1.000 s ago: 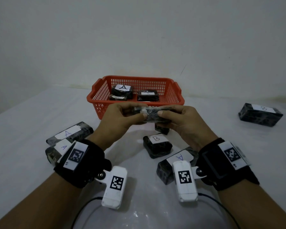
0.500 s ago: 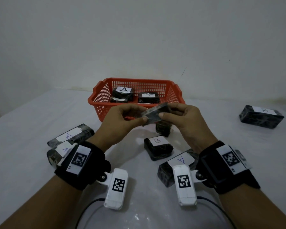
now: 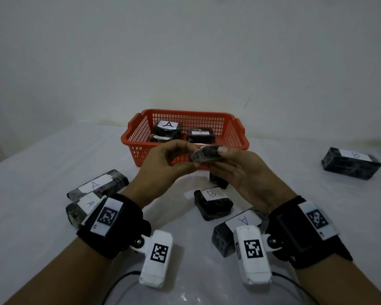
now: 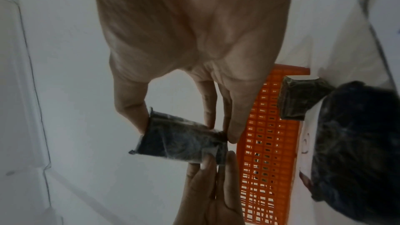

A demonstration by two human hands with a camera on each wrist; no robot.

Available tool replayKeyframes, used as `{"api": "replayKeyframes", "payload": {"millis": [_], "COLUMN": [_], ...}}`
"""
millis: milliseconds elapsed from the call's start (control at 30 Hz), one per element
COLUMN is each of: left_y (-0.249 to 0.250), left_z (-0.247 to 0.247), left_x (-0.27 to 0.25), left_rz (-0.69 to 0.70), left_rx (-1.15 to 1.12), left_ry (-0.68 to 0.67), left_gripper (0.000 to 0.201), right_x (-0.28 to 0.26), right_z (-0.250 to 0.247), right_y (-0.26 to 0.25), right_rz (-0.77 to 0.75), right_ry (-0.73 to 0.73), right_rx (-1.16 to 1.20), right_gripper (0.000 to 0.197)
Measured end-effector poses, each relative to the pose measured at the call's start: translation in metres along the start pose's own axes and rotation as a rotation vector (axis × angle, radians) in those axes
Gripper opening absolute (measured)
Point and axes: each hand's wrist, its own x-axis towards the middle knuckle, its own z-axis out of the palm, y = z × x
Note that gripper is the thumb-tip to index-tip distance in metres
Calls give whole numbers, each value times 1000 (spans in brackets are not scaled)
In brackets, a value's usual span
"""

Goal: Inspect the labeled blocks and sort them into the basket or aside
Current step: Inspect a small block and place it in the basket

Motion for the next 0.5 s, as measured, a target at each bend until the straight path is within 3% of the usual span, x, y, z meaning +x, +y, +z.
{"api": "replayKeyframes", "payload": {"millis": [133, 333, 500], "left_y": [0, 7, 10], "left_z": [-1, 2, 2], "left_x": [0, -2, -4], "left_rz": [-131, -98, -133], "left_rx": [-68, -69, -78], "left_ry": [-155, -99, -170], "left_gripper": [56, 47, 39], "right_x": [2, 2, 0], "right_z": [-3, -2, -1], "right_y": [6, 6, 5], "right_rz": [-63, -12, -45], "right_ry": [61, 48, 32], "right_rx": [-94, -155, -193], "right_gripper": [33, 30, 26]}}
